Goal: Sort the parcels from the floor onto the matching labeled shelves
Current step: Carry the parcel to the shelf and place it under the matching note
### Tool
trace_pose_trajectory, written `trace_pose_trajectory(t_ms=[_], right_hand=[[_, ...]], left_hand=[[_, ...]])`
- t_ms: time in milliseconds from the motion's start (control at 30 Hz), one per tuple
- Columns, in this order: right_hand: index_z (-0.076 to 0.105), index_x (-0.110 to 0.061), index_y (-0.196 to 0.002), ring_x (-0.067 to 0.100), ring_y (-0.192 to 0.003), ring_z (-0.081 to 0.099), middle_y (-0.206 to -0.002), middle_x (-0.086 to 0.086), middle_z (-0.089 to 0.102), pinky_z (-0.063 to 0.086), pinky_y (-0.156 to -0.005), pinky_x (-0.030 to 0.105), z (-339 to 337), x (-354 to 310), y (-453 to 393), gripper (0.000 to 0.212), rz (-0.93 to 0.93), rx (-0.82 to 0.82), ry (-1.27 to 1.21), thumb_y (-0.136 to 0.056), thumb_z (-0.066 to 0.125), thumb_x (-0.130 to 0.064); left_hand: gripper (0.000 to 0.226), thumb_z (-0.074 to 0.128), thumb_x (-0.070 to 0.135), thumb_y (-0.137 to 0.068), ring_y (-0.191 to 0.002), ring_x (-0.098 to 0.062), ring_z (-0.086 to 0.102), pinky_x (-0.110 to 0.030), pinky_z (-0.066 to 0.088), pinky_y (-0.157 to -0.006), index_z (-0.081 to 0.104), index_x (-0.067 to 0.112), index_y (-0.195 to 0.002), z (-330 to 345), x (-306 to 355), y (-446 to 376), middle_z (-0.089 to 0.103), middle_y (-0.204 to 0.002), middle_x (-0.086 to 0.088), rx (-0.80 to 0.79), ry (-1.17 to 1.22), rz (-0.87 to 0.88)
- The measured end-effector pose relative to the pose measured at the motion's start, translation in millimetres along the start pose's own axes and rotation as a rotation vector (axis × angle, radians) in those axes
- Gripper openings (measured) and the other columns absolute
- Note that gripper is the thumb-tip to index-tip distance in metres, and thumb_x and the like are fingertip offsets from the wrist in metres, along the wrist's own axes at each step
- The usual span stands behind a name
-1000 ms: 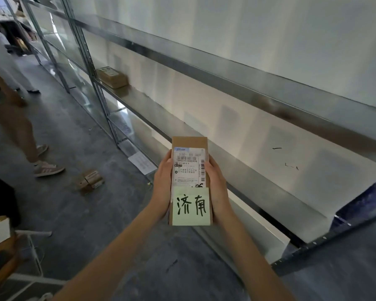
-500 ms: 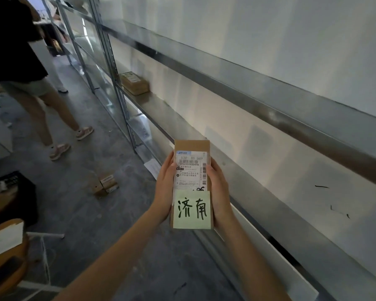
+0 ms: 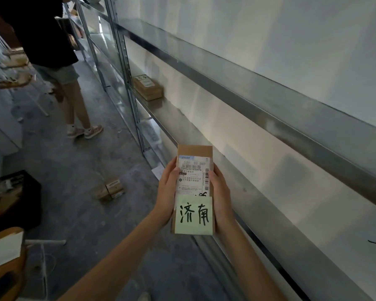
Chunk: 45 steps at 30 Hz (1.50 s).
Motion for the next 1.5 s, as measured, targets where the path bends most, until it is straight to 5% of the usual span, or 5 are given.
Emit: trace_pose_trajectory(t_ms=[500, 633, 900, 1300, 1500], right_hand=[[0.062, -0.020, -0.130, 0.025, -0.102, 0.073, -0.115, 0.008, 0.075, 0.061, -0.077, 0.030, 150.9, 9.1, -107.7, 0.032, -0.025, 0.130, -0.015, -0.103, 0.049, -0.032], [0.061, -0.025, -0.133, 0.029, -0.107, 0.072, -0.118, 0.006, 0.075, 0.059, -0.091, 0.045, 177.2, 15.3, -136.0, 0.037, -0.017, 0.152, 0.009, -0.101, 0.052, -0.040], [0.058, -0.024, -0.136, 0.031, -0.111, 0.070, -0.122, 0.008, 0.072, 0.057, -0.094, 0.048, 207.6, 17.0, -213.9, 0.049, -0.008, 0.135, 0.021, -0.094, 0.054, -0.049], [0.063, -0.016, -0.126, 0.016, -0.085, 0.073, -0.105, 0.008, 0.075, 0.057, -0.066, 0.023, 263.6, 16.9, -344.8, 0.033, 0.004, -0.008, 0.048, -0.105, 0.045, -0.034], [0.061, -0.015, -0.130, 0.018, -0.089, 0.074, -0.109, 0.009, 0.075, 0.058, -0.067, 0.023, 306.2, 31.3, -387.7, 0.034, 0.043, -0.031, 0.091, -0.105, 0.044, -0.032]], left_hand=[[0.033, 0.040, 0.020, -0.105, -0.102, -0.021, 0.070, -0.031, 0.059, -0.082, 0.054, 0.021, -0.135, -119.2, 30.7, -163.3, 0.072, -0.119, -0.007, -0.134, -0.022, 0.003], [0.039, 0.044, 0.027, -0.102, -0.110, -0.029, 0.068, -0.043, 0.057, -0.092, 0.051, 0.017, -0.139, -140.6, 33.0, -194.9, 0.068, -0.125, -0.013, -0.138, -0.004, -0.004], [0.044, 0.049, 0.038, -0.093, -0.116, -0.028, 0.065, -0.049, 0.053, -0.099, 0.055, 0.027, -0.136, -158.8, 34.3, -276.7, 0.063, -0.130, -0.013, -0.078, -0.033, -0.025], [0.051, 0.052, 0.045, -0.091, -0.117, -0.029, 0.065, -0.054, 0.053, -0.098, 0.054, 0.026, -0.138, -193.7, 43.7, -401.4, 0.057, -0.137, -0.015, 0.035, -0.040, -0.041], [0.055, 0.051, 0.043, -0.090, -0.117, -0.025, 0.064, -0.042, 0.056, -0.095, 0.051, 0.027, -0.142, -234.2, 44.3, -446.1, 0.055, -0.138, -0.012, 0.086, -0.004, -0.045]])
Point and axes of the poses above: each hand's wrist, its own y-axis away from the middle knuckle, its own z-axis out of the palm, x = y × z, the point moved 5 cm from there along -y, towards the middle knuckle
